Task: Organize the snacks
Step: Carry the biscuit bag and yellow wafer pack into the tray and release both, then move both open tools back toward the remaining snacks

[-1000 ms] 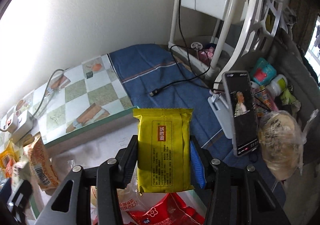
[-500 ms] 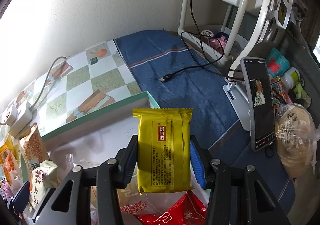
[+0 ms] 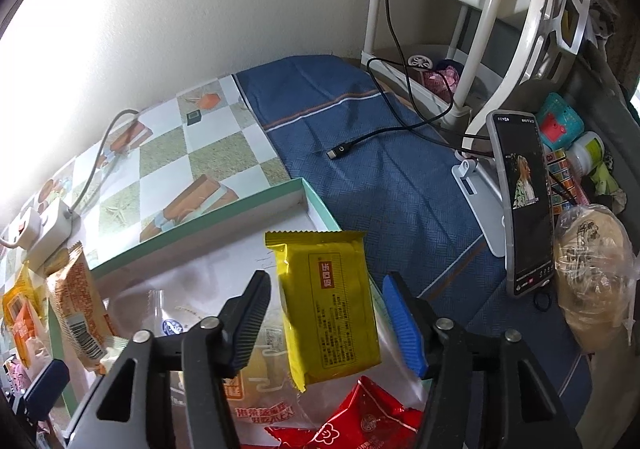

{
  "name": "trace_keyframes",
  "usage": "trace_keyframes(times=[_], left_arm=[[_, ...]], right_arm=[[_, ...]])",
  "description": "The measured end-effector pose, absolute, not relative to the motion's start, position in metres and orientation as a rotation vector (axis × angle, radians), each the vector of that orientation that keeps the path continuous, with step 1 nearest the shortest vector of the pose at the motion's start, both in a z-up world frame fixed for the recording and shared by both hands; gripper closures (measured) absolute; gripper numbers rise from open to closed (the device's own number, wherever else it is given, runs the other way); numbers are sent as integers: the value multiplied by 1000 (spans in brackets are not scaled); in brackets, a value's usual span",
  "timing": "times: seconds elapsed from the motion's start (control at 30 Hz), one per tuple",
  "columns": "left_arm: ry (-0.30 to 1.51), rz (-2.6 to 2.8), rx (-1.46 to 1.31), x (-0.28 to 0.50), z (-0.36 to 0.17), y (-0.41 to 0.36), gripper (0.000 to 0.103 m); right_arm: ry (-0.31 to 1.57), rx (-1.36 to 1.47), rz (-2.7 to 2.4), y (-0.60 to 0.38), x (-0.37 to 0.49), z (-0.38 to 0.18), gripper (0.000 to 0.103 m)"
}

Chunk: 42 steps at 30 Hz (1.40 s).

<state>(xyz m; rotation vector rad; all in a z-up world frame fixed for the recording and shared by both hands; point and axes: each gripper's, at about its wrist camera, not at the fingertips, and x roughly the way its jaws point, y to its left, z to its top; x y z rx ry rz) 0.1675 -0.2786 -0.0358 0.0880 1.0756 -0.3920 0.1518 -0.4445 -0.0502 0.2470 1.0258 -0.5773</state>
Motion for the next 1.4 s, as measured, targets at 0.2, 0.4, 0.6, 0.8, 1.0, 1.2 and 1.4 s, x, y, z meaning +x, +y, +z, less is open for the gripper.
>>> trace_keyframes(times=[0.2, 0.4, 0.6, 0.8, 1.0, 1.2, 1.4], left_arm=[[1042, -357, 68, 170, -14, -261, 37], [1020, -294, 66, 179, 2, -236, 27], [1001, -184, 81, 189, 3, -207, 20], [1014, -73, 56, 202, -7, -171, 7], [1007, -4, -3, 209, -5, -131, 6], [991, 73, 14, 210, 2, -87, 6], [965, 227, -18, 208, 13, -19, 6]], right_arm=[[1001, 264, -546, -442, 147, -29, 24], [1009, 206, -522, -431, 145, -10, 4], [1020, 187, -490, -425, 146, -7, 1], [1019, 177, -472, -418, 147, -5, 0], [1024, 134, -443, -401, 153, -3, 0], [1009, 136, -355, -371, 162, 3, 0], [1001, 109, -250, -323, 173, 9, 0]])
